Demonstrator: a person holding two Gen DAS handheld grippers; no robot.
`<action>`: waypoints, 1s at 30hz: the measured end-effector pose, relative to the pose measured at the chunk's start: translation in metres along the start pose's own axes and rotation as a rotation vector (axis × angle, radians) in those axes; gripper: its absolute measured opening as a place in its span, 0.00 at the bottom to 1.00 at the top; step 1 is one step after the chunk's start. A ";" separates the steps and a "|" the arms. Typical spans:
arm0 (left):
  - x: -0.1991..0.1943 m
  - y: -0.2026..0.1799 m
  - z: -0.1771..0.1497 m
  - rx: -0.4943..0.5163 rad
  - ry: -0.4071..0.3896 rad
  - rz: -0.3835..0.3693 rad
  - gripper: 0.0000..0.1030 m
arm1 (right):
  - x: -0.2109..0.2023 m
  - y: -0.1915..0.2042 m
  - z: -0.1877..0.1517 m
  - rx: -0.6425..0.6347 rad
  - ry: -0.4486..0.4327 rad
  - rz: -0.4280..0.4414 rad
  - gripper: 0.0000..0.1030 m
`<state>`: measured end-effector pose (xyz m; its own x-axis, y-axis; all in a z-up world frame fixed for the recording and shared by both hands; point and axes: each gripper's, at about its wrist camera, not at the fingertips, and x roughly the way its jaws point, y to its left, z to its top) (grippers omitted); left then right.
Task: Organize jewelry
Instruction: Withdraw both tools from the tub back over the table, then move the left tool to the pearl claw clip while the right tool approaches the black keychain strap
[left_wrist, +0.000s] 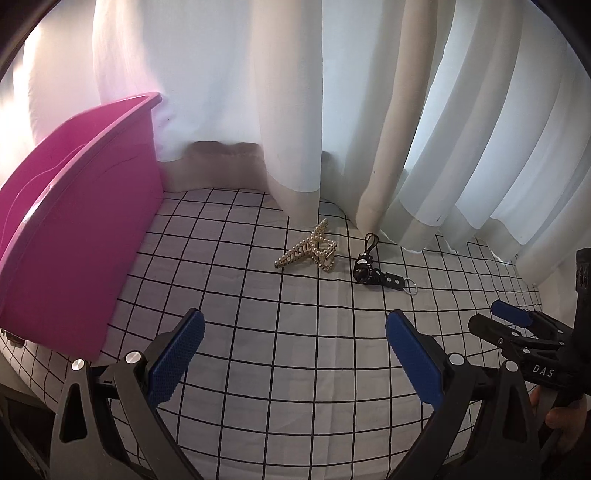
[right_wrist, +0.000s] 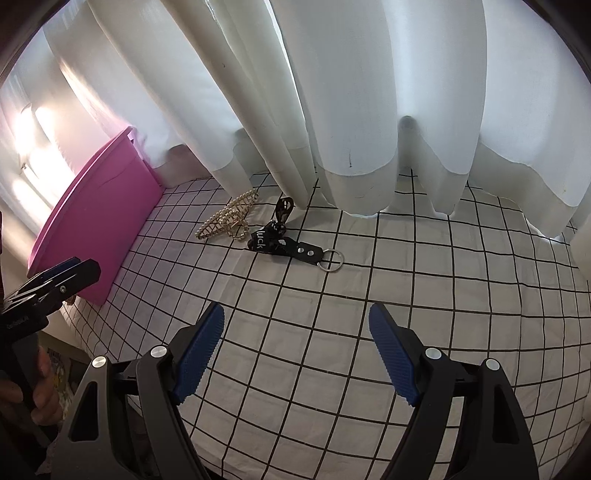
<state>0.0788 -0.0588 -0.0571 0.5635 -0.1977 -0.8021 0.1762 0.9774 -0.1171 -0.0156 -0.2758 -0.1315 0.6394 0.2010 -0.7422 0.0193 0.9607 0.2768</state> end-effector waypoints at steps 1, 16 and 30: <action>0.007 0.001 0.003 0.003 0.002 -0.005 0.94 | 0.005 0.002 0.002 -0.009 0.003 -0.009 0.75; 0.103 0.009 0.023 0.100 0.050 -0.073 0.94 | 0.092 0.014 0.024 -0.045 0.057 -0.083 0.75; 0.138 0.024 0.029 0.143 0.092 -0.115 0.94 | 0.143 0.036 0.041 -0.183 0.075 -0.140 0.75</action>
<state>0.1842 -0.0645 -0.1540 0.4579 -0.2933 -0.8393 0.3514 0.9268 -0.1322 0.1077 -0.2204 -0.2030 0.5811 0.0701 -0.8108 -0.0399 0.9975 0.0576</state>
